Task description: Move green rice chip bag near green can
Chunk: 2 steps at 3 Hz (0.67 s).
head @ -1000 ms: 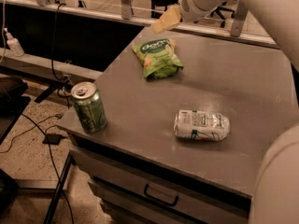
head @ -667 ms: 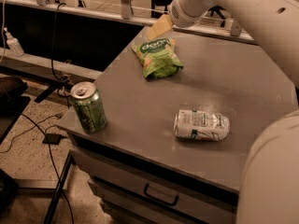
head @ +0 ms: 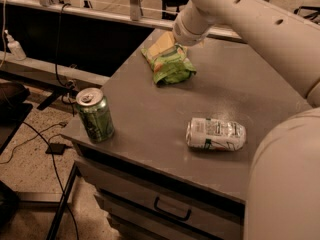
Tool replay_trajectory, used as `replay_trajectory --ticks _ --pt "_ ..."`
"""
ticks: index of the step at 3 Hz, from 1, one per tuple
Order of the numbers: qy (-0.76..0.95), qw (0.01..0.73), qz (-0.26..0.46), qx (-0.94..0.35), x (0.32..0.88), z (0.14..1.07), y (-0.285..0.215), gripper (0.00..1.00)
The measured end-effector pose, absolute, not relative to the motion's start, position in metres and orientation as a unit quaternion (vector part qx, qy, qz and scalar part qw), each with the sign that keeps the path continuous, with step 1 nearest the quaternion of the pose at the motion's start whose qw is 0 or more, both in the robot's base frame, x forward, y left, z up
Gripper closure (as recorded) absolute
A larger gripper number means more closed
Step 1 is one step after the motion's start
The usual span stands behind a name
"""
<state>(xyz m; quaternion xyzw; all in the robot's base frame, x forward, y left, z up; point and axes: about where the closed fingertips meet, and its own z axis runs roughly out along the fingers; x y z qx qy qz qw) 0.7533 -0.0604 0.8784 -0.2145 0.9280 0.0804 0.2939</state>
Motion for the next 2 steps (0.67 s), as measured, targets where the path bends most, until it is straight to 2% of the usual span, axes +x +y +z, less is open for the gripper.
replay_trajectory --ticks 1,2 --pt "0.935 0.271 0.077 -0.213 0.747 0.86 -0.053 0.0" --pt "0.939 0.253 0.068 -0.224 0.742 0.843 -0.048 0.17"
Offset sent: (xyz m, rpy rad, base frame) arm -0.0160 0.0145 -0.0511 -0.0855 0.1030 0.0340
